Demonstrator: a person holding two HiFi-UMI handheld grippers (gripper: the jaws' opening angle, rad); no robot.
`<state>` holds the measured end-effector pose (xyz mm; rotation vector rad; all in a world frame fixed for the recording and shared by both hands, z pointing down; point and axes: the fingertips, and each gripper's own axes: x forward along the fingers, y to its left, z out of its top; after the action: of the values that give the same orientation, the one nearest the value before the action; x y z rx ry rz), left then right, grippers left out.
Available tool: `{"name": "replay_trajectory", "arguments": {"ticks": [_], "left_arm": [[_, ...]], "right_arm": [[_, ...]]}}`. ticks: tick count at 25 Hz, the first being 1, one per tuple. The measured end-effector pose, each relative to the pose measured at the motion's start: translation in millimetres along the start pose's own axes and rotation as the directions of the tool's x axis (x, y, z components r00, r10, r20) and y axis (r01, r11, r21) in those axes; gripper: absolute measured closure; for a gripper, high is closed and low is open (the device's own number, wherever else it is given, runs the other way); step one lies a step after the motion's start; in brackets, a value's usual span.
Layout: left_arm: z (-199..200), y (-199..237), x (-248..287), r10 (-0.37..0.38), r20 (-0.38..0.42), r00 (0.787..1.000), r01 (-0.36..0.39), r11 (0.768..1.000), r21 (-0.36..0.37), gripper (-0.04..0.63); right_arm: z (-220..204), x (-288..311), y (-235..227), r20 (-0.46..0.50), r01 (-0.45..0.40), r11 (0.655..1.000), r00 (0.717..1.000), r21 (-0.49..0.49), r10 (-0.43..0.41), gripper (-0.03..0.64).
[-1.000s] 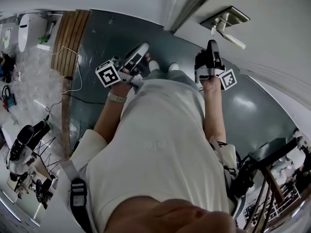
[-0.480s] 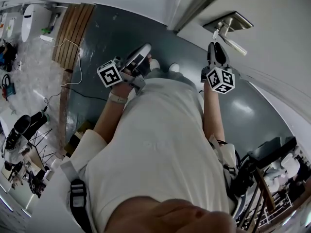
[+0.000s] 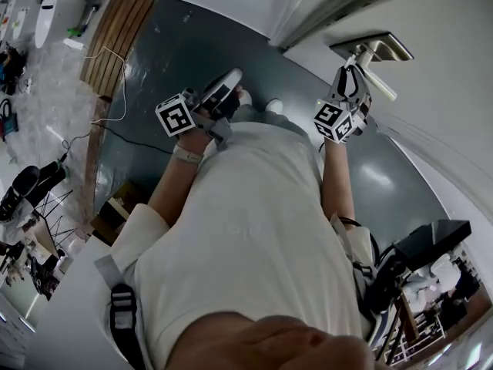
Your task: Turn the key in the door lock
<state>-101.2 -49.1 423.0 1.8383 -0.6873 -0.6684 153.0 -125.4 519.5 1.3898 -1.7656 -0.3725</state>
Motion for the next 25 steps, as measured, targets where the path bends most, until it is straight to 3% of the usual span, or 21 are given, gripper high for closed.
{"name": "replay_trajectory", "arguments": {"ticks": [3, 7, 18, 21, 25], "left_arm": [[0, 2, -7, 0.008, 0.006, 1.0, -0.008, 1.0, -0.005, 0.589], [-1, 9, -10, 0.001, 0.02, 1.0, 0.001, 0.995, -0.098, 0.589], [1, 7, -1, 0.008, -0.029, 1.0, -0.01, 0.996, -0.086, 0.589], [-5, 7, 4, 0.003, -0.042, 0.999, -0.006, 0.997, -0.08, 0.589], [-6, 7, 10, -0.004, -0.064, 0.998, -0.001, 0.997, -0.08, 0.589]], "right_arm": [[1, 1, -2, -0.014, 0.044, 0.996, 0.999, -0.081, -0.045, 0.538], [0, 8, -4, -0.036, 0.087, 0.989, 0.995, -0.116, -0.091, 0.538], [-11, 13, -24, -0.066, 0.191, 0.966, 0.977, -0.174, -0.205, 0.538], [-17, 12, -33, -0.059, 0.223, 0.963, 0.97, -0.151, -0.234, 0.538], [-17, 10, -42, -0.047, 0.245, 0.969, 0.968, -0.018, -0.246, 0.549]]}}
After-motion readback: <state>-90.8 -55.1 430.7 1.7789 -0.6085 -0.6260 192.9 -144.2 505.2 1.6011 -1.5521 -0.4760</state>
